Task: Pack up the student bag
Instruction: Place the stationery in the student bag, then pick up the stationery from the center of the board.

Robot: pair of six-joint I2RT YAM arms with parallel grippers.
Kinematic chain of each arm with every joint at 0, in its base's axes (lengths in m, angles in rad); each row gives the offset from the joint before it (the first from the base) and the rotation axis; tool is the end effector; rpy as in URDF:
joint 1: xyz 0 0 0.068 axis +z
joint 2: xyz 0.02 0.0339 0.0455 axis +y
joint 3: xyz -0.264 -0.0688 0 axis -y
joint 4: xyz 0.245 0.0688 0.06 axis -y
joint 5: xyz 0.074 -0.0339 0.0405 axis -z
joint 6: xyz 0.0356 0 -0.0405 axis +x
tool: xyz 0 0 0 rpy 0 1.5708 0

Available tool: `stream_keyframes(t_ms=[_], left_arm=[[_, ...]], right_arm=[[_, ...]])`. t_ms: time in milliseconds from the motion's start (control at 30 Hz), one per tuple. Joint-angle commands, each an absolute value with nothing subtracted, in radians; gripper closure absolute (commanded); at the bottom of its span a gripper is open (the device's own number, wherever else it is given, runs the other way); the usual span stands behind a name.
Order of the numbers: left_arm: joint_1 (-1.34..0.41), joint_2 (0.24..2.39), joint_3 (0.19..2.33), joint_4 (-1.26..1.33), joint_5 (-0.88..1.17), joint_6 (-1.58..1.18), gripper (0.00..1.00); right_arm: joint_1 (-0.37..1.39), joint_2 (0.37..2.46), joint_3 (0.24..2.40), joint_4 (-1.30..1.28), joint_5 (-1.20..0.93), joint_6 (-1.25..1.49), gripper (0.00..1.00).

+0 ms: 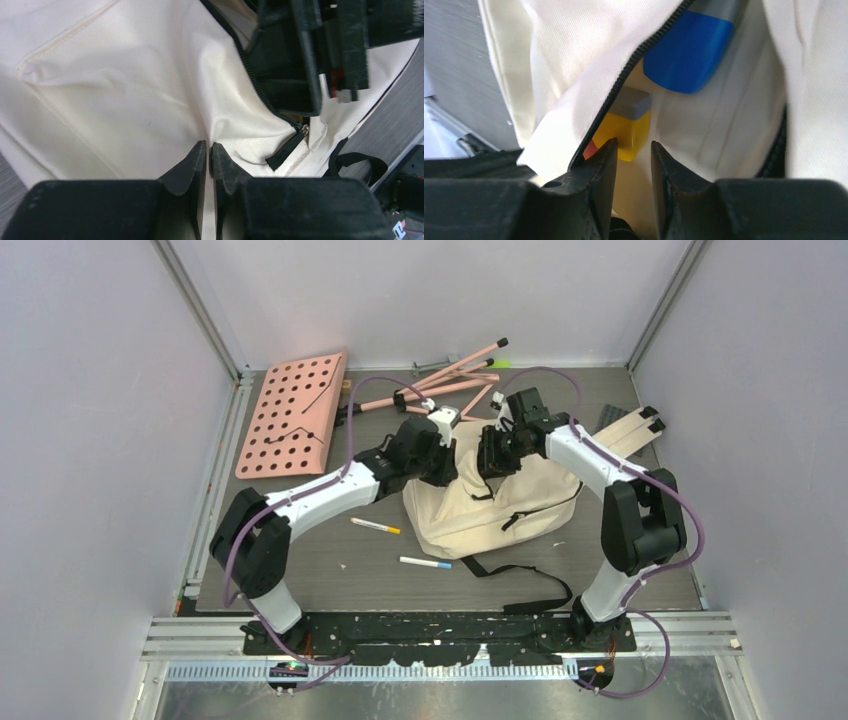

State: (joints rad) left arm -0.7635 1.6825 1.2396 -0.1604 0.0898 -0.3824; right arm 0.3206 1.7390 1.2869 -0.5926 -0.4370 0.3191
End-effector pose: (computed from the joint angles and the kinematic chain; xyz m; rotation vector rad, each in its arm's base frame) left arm 0.2771 -0.2696 0.2630 0.4826 2.2189 -0.7323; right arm 0.3408 0.1291 0.2288 -0.1617 2.6706 0.7891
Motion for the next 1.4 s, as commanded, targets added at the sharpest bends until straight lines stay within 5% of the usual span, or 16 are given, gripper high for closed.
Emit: stream_keyframes(t_ms=[0,100,267,500,867,1000,1133,1367], left_arm=[[-0.745,1.580,1.202,-0.144,-0.029,-0.363,0.73],[-0.740,1.519,1.169,-0.204,-0.153,-0.390,0.22],[-0.705,1.431,1.095,-0.352,-0.346,-0.550,0.01],[-0.590,1.372,1.040,-0.645,-0.409,-0.953,0.00],[-0.505,1.406,0.892,-0.629,-0.322,-1.278,0.01],[-0.493,1.466,0.895,-0.615,-0.271,-1.290,0.11],[-0.490,1.517,0.910,-0.635,-0.245,-1.293,0.34],[-0.483,1.601,0.931,-0.630,-0.208,-1.295,0.45]], right_arm=[[0.328,1.606,1.247,-0.569,-0.237,0.293,0.57],[0.328,1.538,1.236,-0.567,-0.122,0.298,0.52],[0.328,1.442,1.184,-0.531,0.056,0.300,0.46],[0.327,1.354,1.167,-0.487,0.163,0.274,0.42],[0.327,1.338,1.172,-0.474,0.137,0.289,0.46],[0.327,1.331,1.172,-0.474,0.145,0.287,0.46],[0.328,1.330,1.173,-0.475,0.147,0.286,0.46],[0.327,1.334,1.176,-0.477,0.152,0.280,0.46]])
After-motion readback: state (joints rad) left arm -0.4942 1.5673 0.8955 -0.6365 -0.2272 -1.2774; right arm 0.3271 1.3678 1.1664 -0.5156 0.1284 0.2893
